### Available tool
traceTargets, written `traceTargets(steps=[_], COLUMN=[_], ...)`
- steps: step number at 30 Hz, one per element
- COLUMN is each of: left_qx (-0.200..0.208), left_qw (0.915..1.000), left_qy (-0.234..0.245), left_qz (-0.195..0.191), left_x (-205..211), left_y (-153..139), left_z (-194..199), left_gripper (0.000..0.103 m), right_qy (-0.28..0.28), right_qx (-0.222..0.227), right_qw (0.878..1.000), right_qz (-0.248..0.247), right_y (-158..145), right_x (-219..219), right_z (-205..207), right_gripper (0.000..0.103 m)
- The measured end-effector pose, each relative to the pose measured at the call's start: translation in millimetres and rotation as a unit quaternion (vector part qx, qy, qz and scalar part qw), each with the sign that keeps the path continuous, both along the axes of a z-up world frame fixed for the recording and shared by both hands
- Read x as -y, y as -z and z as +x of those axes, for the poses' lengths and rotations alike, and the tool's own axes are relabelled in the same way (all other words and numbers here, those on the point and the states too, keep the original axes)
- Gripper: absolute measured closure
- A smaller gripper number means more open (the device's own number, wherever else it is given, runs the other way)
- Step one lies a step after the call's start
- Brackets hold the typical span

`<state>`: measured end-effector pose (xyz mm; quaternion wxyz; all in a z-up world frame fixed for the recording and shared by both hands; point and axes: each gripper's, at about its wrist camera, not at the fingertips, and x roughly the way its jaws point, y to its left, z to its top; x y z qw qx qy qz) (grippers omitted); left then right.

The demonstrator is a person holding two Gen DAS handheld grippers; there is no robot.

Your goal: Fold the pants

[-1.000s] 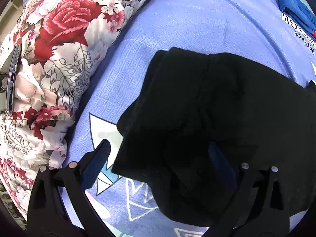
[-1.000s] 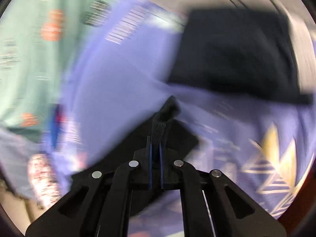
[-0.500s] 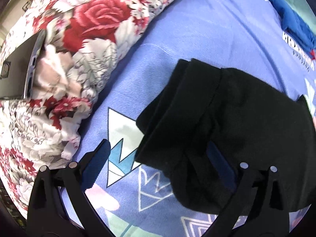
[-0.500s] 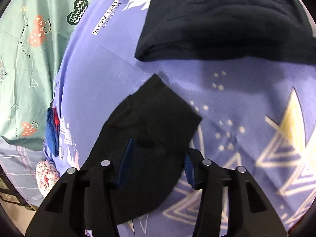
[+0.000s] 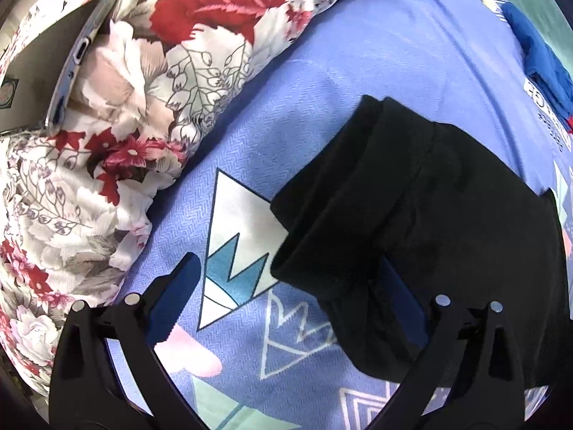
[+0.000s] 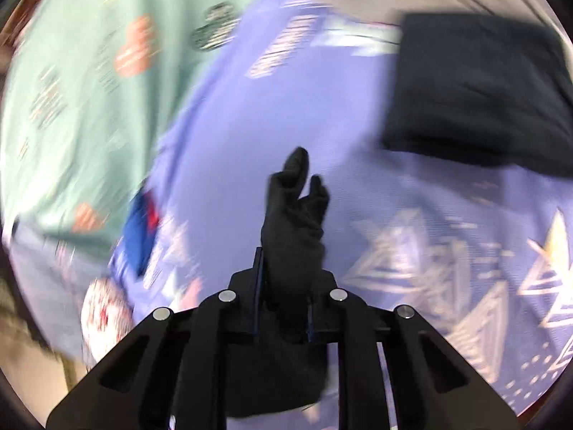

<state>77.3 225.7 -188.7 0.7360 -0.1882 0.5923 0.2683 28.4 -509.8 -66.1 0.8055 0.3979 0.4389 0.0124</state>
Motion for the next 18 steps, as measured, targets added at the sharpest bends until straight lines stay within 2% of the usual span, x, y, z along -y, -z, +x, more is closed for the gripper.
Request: traceTargets(steps=[2,5,11,13,16,18], left_qx=[-0.001,0.005,0.027,0.029,0.032,0.034], left_qw=[0.9999,0.9999,0.9996,0.9996,0.9994,0.9992], left_qy=[0.007,0.008,0.002,-0.002,-0.012,-0.014], left_qz=[0.010,0.009,-0.004,-0.007,-0.010,-0.012], left_x=[-0.9,-1.9,-16.9,-16.1,-15.3,-25.3], left_y=[1.2,-2.0,-14.7,-16.1,-17.3,-16.3], left_z=[4.0,10.4,4.4,6.4,8.4,-0.2], left_gripper=[0.004,0.005,0.008,0.008,0.009,0.010], right_qy=[-0.048,-0.111,-0.233,-0.272,-0.337,-0.367], right_qx=[0.020,0.029,0.004,-0.004,-0.019,-0.034], right_qw=[0.999,0.993,0.970,0.959,0.935,0.921], right_qz=[-0.009,-0.015,-0.061,-0.074,-0.107,-0.128], right_y=[-17.2,-20.8,17.8,32.1,54.9,70.3], right_x=[-36.2,-96.3,-218.0,-256.2,-309.0,-332.8], right_z=[7.3,20.9,40.6,46.0,45.0,41.5], right_gripper=[0.085,0.085,0.085,0.085,0.084,0.078])
